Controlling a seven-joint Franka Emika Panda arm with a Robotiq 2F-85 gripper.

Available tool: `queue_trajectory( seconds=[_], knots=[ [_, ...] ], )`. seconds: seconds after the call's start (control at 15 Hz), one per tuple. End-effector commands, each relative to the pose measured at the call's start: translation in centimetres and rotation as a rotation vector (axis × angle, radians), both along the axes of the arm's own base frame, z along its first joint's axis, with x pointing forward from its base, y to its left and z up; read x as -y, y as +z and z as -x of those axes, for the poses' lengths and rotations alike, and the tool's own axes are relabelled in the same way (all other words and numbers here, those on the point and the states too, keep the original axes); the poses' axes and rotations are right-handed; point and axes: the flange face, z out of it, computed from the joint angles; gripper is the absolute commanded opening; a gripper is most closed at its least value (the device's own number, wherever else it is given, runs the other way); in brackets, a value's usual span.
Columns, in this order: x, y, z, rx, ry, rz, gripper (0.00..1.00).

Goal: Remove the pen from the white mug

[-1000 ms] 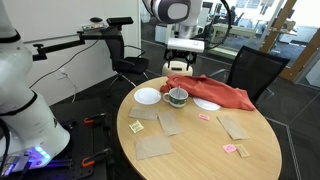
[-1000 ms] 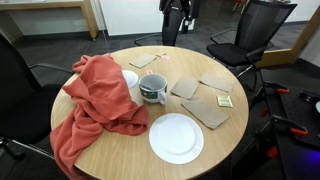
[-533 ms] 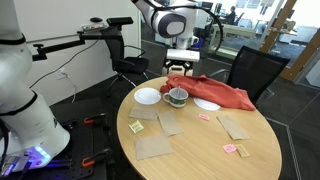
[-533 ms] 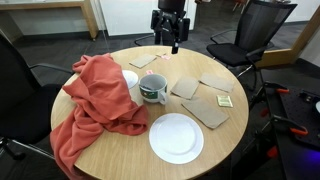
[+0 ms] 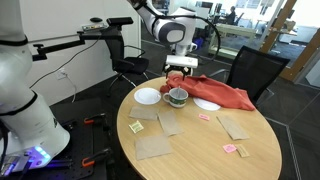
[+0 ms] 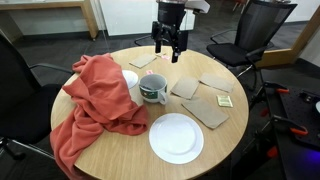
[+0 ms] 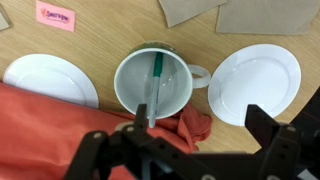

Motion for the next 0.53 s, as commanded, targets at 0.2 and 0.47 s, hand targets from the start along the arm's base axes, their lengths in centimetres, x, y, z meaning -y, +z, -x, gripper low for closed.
queue_trajectory(
  seconds=[0.2,0.47],
  knots=[
    [-1.5,-2.5,-1.5,0.06,-0.041,0.044,1.0],
    [-2.3,-4.1,-2.3,0.041,-0.041,0.053,0.94]
  ],
)
